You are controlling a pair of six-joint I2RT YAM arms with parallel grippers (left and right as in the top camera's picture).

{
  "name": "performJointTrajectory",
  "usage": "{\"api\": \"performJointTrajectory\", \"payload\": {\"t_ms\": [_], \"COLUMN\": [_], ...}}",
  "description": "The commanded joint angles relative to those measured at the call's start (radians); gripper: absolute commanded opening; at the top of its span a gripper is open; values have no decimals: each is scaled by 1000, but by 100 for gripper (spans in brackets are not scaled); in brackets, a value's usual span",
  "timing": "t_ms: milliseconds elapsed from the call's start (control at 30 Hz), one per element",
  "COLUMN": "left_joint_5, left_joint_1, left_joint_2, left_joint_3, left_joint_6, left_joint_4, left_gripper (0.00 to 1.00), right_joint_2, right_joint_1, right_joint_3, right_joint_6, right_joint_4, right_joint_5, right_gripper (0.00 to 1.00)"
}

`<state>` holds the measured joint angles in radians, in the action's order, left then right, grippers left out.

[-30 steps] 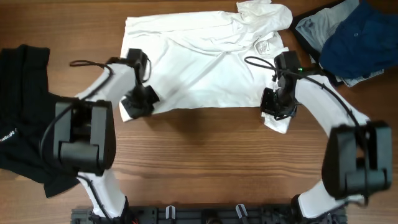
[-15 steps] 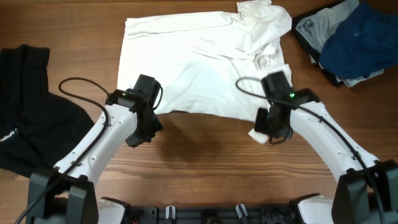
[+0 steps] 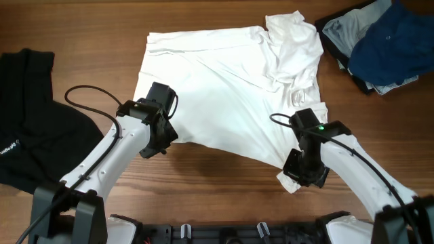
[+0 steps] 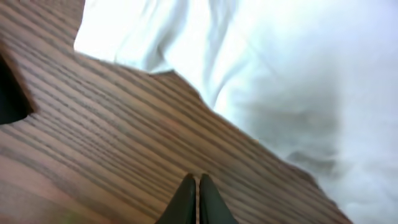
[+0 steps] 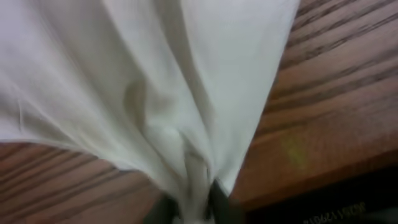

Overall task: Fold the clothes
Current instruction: 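Grasp the shirt's near-left and near-right hem corners with both grippers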

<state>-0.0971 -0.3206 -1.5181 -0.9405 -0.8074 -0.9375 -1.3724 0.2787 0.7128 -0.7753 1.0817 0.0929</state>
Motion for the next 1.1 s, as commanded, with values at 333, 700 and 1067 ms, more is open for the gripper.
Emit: {"api": "performJointTrajectory", "payload": {"t_ms": [333, 700, 1067], "left_joint_5": [-65, -50, 275], "left_joint_1": [165, 218, 218], "left_joint_2": [-124, -277, -281], "left_joint_3": [129, 129, 188], "left_joint_6": [11, 17, -39], "left_joint_4": [224, 359, 79], "left_gripper": [80, 4, 4], "right_joint_2": [122, 123, 122], "right_joint_1": [2, 2, 2], "right_joint_3": [58, 134, 134], "right_joint_6": [174, 231, 222], "right_joint_4": [-72, -23, -72], "right_joint_5": [-52, -100, -145], "right_gripper": [100, 100, 100]}}
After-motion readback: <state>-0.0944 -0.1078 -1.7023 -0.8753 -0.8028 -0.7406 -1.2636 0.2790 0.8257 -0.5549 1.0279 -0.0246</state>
